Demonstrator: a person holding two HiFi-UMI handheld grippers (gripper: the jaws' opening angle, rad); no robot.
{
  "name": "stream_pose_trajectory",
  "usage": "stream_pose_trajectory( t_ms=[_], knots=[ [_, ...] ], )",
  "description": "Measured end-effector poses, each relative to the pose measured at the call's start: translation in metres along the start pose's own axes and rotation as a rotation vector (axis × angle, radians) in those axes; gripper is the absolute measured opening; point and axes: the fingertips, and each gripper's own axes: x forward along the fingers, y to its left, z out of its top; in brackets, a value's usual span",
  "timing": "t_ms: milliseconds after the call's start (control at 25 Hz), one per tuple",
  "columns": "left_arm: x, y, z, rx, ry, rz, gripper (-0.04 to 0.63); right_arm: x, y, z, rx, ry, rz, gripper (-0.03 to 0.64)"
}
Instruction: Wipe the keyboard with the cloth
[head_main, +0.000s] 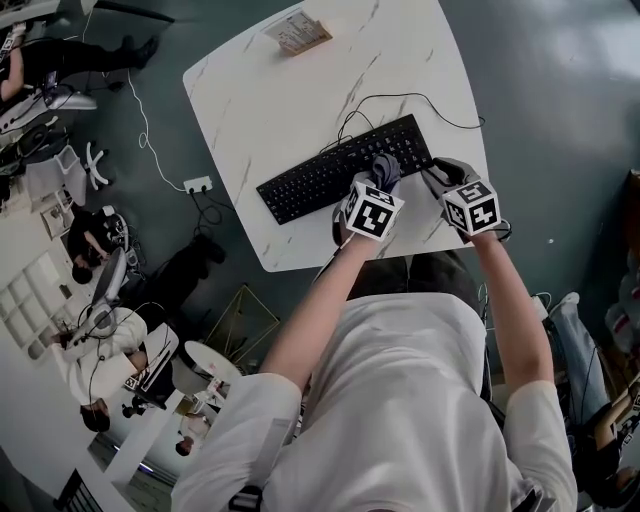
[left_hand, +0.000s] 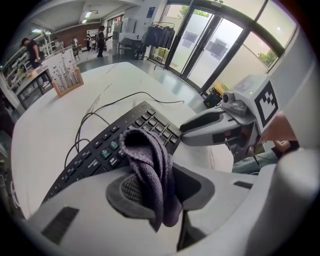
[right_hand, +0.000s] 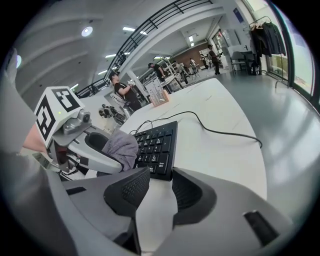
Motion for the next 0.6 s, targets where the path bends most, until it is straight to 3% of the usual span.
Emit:
stream_pose_trajectory(
  t_ms=[200, 600],
  knots=[
    [0.006, -0.01, 0.015, 0.037, -0.009, -0.006, 0.121, 0.002, 0.004, -0.002, -0.116, 0.031, -0.005, 0.145],
    [0.018, -0.032, 0.041, 0.092, -0.043, -0.052, 0.121, 0.001, 0.008, -0.012, -0.218, 0.097, -0.028, 0.161]
  ],
)
